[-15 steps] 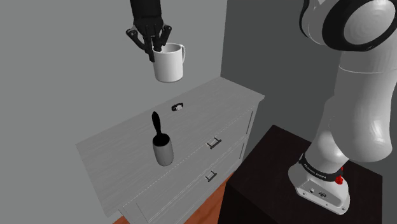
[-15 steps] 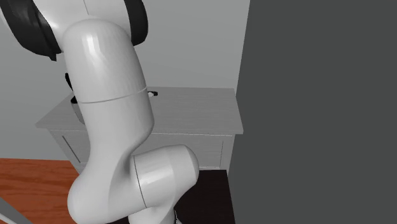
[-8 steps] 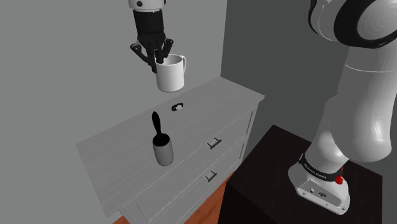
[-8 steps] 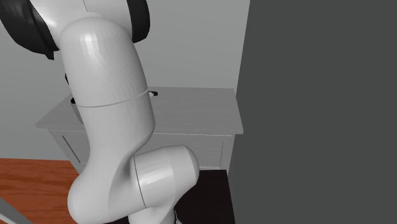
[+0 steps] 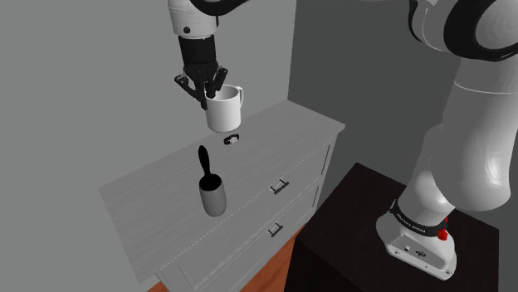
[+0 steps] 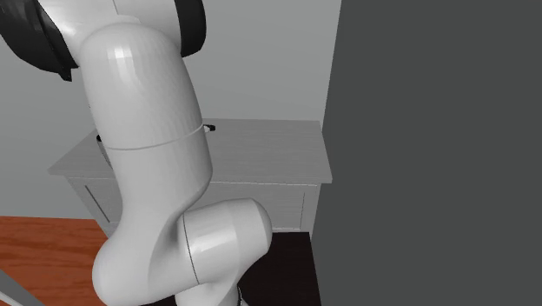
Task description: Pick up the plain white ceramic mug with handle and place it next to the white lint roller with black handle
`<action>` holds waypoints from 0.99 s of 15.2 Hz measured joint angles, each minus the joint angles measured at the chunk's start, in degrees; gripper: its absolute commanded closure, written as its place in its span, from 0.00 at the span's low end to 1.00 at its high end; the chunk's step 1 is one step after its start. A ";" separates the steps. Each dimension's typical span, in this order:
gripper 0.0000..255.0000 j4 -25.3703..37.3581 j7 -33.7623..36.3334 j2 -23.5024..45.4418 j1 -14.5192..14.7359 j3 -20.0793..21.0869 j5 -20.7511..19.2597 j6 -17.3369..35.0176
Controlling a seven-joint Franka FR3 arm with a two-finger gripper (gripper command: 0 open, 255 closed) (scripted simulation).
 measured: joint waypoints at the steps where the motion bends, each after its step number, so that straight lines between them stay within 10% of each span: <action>1: 1.00 -0.71 0.04 0.02 0.00 0.00 -0.01 0.75; 15: 1.00 -12.07 0.13 -0.29 -0.41 -0.22 -0.04 11.80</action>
